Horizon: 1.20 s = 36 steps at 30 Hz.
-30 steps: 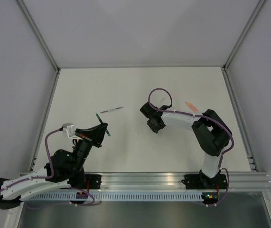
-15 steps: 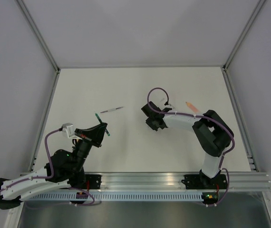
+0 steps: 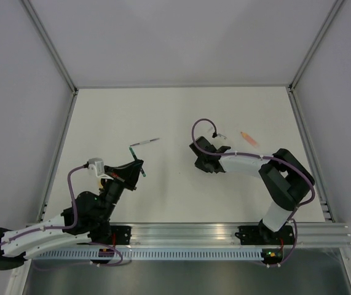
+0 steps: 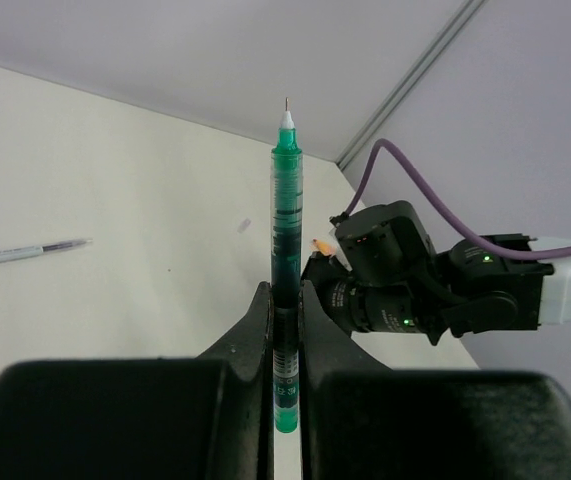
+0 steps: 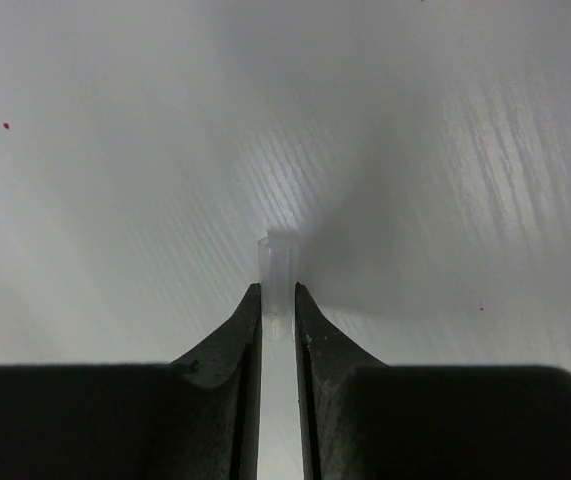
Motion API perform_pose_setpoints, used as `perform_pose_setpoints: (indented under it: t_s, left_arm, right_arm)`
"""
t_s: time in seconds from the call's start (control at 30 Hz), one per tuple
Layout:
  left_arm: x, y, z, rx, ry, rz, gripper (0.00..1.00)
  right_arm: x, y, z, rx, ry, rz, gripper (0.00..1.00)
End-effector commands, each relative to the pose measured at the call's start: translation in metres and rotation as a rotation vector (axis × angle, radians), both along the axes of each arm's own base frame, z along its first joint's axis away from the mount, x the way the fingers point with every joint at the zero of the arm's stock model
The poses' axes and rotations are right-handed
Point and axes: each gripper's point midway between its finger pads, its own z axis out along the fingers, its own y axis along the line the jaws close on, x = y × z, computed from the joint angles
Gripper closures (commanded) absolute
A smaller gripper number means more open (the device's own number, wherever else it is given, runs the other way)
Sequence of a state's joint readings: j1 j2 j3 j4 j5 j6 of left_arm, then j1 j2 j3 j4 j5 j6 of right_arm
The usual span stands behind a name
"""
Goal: Insert the pens into the pen caps
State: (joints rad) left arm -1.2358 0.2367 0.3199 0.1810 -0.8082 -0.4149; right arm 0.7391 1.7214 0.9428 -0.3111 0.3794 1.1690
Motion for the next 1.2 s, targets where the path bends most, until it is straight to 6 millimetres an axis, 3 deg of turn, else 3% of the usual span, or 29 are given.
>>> perform_pose_setpoints:
  t_s: [0.0,0.1,0.23,0.37,0.47,0.63,0.83,0.97,1.17]
  left_arm:
    - [0.001,-0.007,0.005,0.009,0.002,-0.007,0.98]
    - [0.004,-0.012,-0.001,0.041,0.015,0.003,0.98]
    - [0.004,-0.021,-0.004,0.064,0.021,-0.022,0.98]
    - [-0.007,-0.045,0.0,0.066,0.012,-0.147,0.98]
    - [-0.025,-0.072,0.008,0.07,-0.032,-0.309,0.98]
    - [-0.059,-0.113,0.013,0.111,-0.115,-0.569,0.98]
    - [-0.09,-0.133,0.022,0.111,-0.199,-0.761,0.98]
    - [-0.102,-0.141,0.021,0.107,-0.218,-0.841,0.98]
    - [-0.104,-0.144,0.018,0.103,-0.226,-0.855,0.98]
  right_arm:
    - [-0.011,-0.008,0.007,-0.032,-0.008,0.107,1.0]
    - [-0.014,-0.011,0.012,-0.016,-0.044,0.127,1.0]
    - [-0.015,-0.015,0.034,0.001,-0.11,0.156,1.0]
    - [-0.013,-0.007,0.06,0.014,-0.192,0.274,1.0]
    - [-0.011,-0.001,0.094,0.05,-0.299,0.348,1.0]
    - [-0.017,0.012,0.185,0.181,-0.572,0.476,1.0]
    - [-0.044,0.011,0.281,0.287,-0.867,0.6,1.0]
    - [-0.081,0.021,0.323,0.408,-1.037,0.77,1.0]
    - [-0.111,0.018,0.353,0.533,-1.228,0.837,1.0]
